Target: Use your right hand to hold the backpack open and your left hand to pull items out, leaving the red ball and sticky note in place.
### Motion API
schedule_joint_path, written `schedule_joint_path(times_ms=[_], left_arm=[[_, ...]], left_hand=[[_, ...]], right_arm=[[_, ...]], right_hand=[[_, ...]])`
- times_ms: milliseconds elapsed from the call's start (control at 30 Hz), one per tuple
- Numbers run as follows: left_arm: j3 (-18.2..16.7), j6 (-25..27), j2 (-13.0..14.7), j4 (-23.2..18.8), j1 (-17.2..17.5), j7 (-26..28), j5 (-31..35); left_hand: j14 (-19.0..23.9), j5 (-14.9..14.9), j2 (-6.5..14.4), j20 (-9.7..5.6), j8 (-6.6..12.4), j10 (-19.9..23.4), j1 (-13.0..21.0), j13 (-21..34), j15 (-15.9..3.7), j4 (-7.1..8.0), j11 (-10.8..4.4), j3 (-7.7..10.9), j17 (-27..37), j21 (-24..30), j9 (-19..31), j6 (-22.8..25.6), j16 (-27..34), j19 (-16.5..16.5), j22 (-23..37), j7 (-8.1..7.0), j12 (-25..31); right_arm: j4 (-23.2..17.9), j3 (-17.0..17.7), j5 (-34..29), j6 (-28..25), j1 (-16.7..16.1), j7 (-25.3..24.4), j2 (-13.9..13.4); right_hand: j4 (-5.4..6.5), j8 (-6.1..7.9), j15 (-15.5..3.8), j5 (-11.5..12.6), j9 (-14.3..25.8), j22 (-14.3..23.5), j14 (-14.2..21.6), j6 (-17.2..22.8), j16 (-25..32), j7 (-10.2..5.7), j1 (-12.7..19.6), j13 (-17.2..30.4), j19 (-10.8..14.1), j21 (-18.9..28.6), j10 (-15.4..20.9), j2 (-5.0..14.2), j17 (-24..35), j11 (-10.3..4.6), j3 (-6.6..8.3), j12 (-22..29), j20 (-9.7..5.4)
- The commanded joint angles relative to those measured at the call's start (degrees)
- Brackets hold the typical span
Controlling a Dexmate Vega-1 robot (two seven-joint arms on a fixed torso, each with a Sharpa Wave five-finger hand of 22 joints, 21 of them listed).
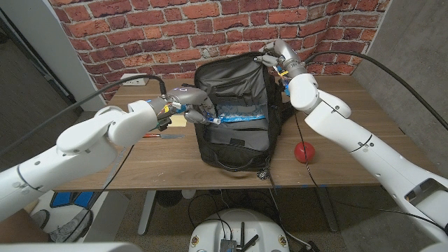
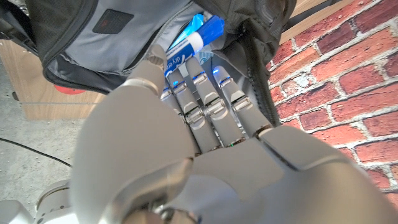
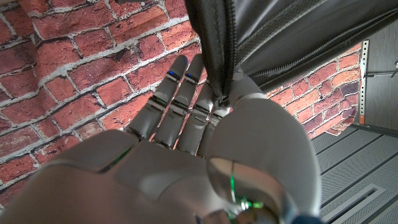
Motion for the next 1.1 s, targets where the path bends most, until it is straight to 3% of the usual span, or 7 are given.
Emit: schedule_joint_path(times_ms=[33, 267, 533, 1100], left_arm=[[-6.7, 1.83, 1.77, 0.28, 5.16, 2.51, -3.66], [-9.81, 2.67, 1.14, 0.64, 8.06, 2.98, -3.97], [-13.84, -0.42, -1.44, 3.06, 11.26, 4.34, -6.2], [-15.22, -1.17, -4.43, 6.36, 12.07, 5.53, -7.69]], left_hand=[[0.32, 0.32, 0.86, -8.1, 0.45, 0.37, 0.15, 0.41, -3.33, 0.26, -0.08, 0.67, 0.27, -0.2, 0.12, 0.47, -0.19, 0.68, 0.1, 0.09, 0.11], [0.1, 0.33, 0.93, -8.11, 0.25, 0.24, 0.11, 0.42, -3.31, 0.28, -0.1, 0.73, 0.25, -0.17, 0.14, 0.11, -0.29, 0.74, 0.14, 0.07, 0.06], [-0.04, 0.34, 0.98, -8.1, 0.23, 0.07, 0.08, 0.42, -3.31, 0.31, -0.11, 0.77, 0.25, -0.14, 0.15, 0.14, -0.33, 0.8, 0.16, 0.07, 0.0], [-0.01, 0.36, 1.24, -8.02, 0.11, -0.16, -0.08, 0.46, -3.3, 0.39, -0.09, 0.89, 0.32, -0.15, 0.2, -0.02, -0.24, 0.76, 0.17, 0.2, -0.02]], right_arm=[[1.08, -0.39, 0.22, -0.56, 0.78, -0.11, 0.57], [1.53, -0.55, 0.36, -0.59, 1.17, 0.02, 0.61], [0.93, -0.47, 0.39, -1.31, 0.89, -0.24, 0.43], [-3.62, -0.65, -1.06, -4.18, -0.5, -0.85, -0.58]], right_hand=[[0.28, 0.23, -6.16, 0.39, 0.3, 0.12, 0.51, 0.52, -0.4, -0.05, -0.07, 0.19, -0.43, 0.34, 0.54, 0.5, 0.26, 0.01, 0.05, -0.22, -7.26], [0.31, 0.21, -6.16, 0.38, 0.31, 0.12, 0.57, 0.55, -0.42, -0.04, -0.11, 0.19, -0.46, 0.4, 0.56, 0.52, 0.34, 0.07, 0.02, -0.25, -7.24], [0.27, 0.19, -6.23, 0.38, 0.32, 0.11, 0.64, 0.61, -0.43, -0.03, -0.09, 0.22, -0.5, 0.49, 0.49, 0.5, 0.45, -0.06, -0.01, -0.32, -7.19], [0.3, 0.11, -6.14, 0.4, 0.34, 0.1, 0.51, 0.59, -0.67, -0.01, -0.12, 0.24, -0.58, 0.66, 0.58, 0.54, 0.55, 0.03, 0.01, -0.38, -7.16]])
